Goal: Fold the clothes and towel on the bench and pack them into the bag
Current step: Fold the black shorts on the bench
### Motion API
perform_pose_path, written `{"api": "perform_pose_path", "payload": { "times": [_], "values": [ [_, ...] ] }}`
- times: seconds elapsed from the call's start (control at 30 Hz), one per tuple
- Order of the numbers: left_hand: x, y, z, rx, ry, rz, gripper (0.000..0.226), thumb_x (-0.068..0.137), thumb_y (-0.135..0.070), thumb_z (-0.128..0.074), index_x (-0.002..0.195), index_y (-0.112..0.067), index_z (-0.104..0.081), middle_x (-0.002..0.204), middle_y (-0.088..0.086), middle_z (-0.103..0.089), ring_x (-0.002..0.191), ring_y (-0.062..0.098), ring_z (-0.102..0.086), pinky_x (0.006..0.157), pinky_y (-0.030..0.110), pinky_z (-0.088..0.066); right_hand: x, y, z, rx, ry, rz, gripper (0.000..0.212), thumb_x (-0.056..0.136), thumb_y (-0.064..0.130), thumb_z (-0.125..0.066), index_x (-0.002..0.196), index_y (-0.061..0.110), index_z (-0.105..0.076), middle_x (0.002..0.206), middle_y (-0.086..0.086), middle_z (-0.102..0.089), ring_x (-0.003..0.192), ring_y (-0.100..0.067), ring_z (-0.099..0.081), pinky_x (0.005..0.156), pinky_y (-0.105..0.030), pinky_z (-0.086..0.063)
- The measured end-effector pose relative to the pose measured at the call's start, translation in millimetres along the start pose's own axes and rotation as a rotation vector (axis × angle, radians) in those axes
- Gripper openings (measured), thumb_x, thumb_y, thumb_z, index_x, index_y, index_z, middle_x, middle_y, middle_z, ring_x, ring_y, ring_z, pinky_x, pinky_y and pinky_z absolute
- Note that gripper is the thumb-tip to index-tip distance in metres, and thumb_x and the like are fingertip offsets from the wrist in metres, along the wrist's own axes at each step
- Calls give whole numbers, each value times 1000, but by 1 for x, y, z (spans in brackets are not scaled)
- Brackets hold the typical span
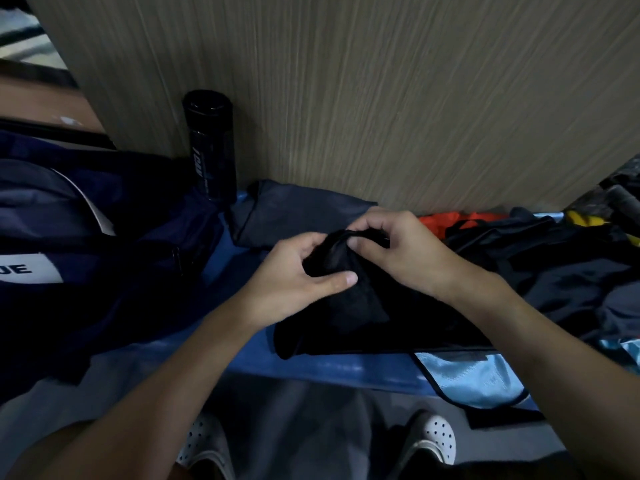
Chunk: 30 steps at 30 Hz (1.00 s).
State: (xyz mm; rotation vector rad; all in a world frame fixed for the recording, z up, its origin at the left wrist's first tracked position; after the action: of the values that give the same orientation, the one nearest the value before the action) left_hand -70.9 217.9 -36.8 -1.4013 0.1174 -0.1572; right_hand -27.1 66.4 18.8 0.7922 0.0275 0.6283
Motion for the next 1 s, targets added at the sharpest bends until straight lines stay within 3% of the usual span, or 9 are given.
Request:
{"api": "perform_pose_path", "payload": {
  "times": [0.1,0.27,0.47,0.53,0.6,0.7,0.83,0.9,1.0],
  "values": [
    [1,-4,2,-4,-136,-26,5,90,-10,-71,95,-9,-73,88,6,-76,85,22,-73,77,38,-59,2,-1,-2,5,-64,-12,9,90,11,-68,99,14,-69,92,6,-67,91,-9,-64,88,-27,-49],
    [6,15,24,39,-305,127,16,92,-10,-66,87,5,-68,87,22,-72,79,31,-71,67,43,-57,-7,-9,-6,-311,-199,-28,48,85,23,-72,129,20,-54,115,8,-53,110,-12,-50,95,-32,-36],
    [10,41,59,209,-396,356,11,91,-9,-65,88,0,-70,86,16,-72,85,30,-70,78,42,-59,-55,-39,-29,-511,-88,-45,27,83,20,-69,109,23,-62,101,11,-54,100,-17,-51,81,-33,-31],
    [8,40,60,344,-404,313,3,93,-7,-62,95,-6,-64,82,6,-65,79,24,-66,69,34,-57,-73,-57,-42,-581,24,-88,26,85,26,-67,111,25,-64,112,9,-55,106,-18,-49,84,-31,-29],
    [4,40,50,542,-406,224,30,93,-5,-61,121,-10,-52,94,3,-58,84,17,-58,71,28,-48,-89,-68,-50,-610,51,-101,30,85,26,-67,114,22,-62,115,5,-52,106,-19,-48,85,-32,-34],
    [1,27,24,953,-438,-107,46,84,1,-65,127,-7,-53,113,16,-53,101,34,-51,85,45,-48,-102,-70,-53,-608,-50,-88,19,83,21,-60,102,19,-60,100,3,-51,90,-21,-51,76,-33,-38],
    [-5,31,-34,950,-47,-390,21,83,3,-60,99,-7,-68,97,8,-60,88,27,-55,72,45,-53,-115,-80,-57,-704,-42,-148,28,88,35,-42,100,21,-63,101,5,-56,94,-21,-57,81,-33,-39],
    [-10,52,-50,1057,81,-336,29,91,-12,-59,119,-12,-65,121,8,-58,112,27,-52,92,46,-50,-121,-90,-60,-787,10,-211,41,90,42,-39,115,19,-63,121,-2,-56,116,-27,-55,95,-41,-39],
    [-13,77,-45,1246,162,-95,54,102,-41,-38,154,-33,-24,163,10,-15,151,31,-8,120,56,-11,-127,-101,-68,-860,88,-249,53,94,45,-34,136,18,-53,146,-12,-47,136,-33,-43,108,-51,-27]
  ]
}}
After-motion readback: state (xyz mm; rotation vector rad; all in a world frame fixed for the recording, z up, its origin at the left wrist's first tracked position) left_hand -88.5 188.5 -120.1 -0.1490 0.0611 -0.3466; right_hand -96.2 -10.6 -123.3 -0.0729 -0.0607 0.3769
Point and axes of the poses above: each hand's wrist, its own x-axis towards the middle knuckle, its own z-axis out of the back of the hand, y = z × x, the point moved 5 cm from there along x, towards the middle knuckle
